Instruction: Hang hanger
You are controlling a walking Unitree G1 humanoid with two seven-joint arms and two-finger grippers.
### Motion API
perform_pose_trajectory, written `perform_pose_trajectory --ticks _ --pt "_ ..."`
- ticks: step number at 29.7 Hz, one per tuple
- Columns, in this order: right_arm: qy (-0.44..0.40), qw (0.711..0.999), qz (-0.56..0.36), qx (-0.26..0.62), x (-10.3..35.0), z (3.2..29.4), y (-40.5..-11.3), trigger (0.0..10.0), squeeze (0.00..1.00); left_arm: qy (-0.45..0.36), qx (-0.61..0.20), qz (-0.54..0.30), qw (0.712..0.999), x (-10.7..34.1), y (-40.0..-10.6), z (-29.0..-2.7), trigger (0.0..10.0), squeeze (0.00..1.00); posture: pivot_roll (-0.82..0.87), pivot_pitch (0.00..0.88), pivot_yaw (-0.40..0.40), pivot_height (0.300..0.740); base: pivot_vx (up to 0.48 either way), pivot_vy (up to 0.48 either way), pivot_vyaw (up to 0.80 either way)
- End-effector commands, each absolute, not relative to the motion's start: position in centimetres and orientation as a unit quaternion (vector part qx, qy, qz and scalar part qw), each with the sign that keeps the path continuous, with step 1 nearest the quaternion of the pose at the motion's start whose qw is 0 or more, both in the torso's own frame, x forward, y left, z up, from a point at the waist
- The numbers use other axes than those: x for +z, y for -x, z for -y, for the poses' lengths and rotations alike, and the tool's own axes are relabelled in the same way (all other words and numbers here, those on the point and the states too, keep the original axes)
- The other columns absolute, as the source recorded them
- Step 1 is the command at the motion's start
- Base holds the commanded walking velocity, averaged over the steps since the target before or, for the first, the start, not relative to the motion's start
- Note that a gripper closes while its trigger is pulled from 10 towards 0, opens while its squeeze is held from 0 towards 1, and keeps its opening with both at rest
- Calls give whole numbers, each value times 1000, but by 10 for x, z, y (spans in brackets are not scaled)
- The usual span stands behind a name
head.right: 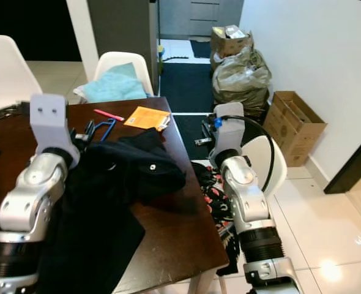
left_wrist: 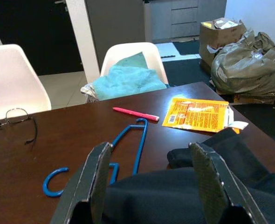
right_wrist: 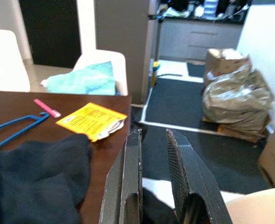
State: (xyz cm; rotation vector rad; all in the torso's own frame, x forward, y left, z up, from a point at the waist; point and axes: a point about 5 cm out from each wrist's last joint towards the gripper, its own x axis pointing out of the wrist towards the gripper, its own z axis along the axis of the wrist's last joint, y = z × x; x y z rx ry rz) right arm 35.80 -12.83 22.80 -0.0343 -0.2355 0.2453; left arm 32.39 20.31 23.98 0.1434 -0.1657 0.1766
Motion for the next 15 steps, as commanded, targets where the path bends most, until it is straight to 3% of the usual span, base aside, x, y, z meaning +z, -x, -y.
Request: perform_pose_trajectory --ticks 1,10,15 --pt "6 984 128 122 229 131 -355 10000 0 -74 90 88 989 240 -318 -203 10000 0 70 93 -84 740 0 0 0" --pt "-84 984 118 106 216 131 -350 10000 0 -49 64 116 990 246 -313 -180 10000 0 75 116 -72 740 0 0 0" --pt "-62 987 99 111 208 127 -351 10000 0 -44 59 118 990 246 -318 -176 10000 0 75 107 -62 740 0 0 0"
